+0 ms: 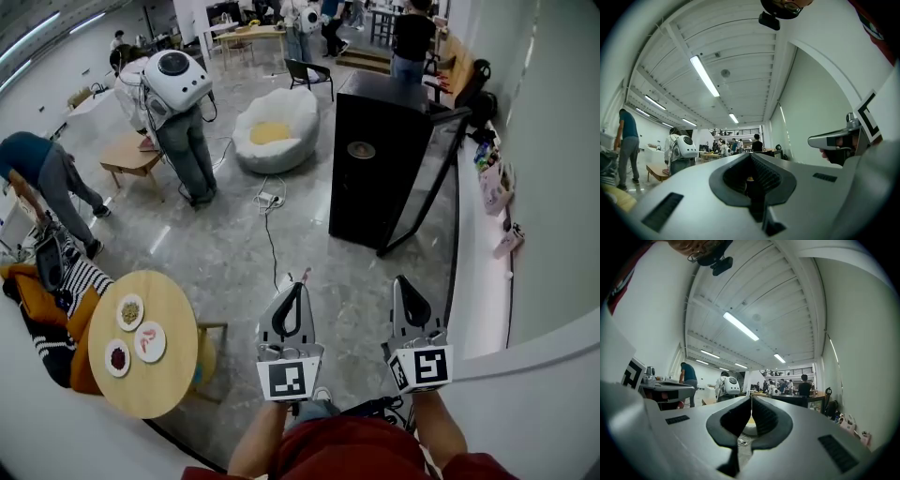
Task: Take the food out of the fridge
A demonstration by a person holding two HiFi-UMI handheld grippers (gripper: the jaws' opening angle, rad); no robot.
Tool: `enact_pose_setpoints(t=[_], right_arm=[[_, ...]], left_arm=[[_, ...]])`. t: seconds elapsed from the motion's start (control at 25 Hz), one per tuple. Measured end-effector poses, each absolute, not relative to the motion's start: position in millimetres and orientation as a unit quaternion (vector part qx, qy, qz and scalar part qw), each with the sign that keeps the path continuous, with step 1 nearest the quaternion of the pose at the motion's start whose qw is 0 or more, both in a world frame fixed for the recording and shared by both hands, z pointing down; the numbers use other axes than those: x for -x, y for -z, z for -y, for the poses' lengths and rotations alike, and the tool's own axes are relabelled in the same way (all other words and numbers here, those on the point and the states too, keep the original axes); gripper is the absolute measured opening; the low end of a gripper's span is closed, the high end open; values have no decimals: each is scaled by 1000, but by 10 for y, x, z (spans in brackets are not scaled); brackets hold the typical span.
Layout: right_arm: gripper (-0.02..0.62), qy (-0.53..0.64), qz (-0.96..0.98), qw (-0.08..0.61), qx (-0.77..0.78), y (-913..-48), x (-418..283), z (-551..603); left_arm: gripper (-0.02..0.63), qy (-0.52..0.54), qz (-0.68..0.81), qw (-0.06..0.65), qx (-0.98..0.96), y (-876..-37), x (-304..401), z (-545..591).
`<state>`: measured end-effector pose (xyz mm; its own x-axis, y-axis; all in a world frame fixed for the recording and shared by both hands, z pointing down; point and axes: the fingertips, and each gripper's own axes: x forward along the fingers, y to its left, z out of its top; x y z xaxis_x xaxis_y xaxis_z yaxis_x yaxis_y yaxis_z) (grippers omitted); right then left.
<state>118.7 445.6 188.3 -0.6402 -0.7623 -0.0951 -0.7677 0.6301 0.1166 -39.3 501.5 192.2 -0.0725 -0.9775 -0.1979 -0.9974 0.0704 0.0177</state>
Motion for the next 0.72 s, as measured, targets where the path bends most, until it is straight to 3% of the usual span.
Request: enact_pose_setpoints(t=[0.72], right_arm=[[23,-68,-891,20,449,-1948,-1254,-3876]], left_arm=[[14,-62,-711,66,697,-1989,384,-4397]])
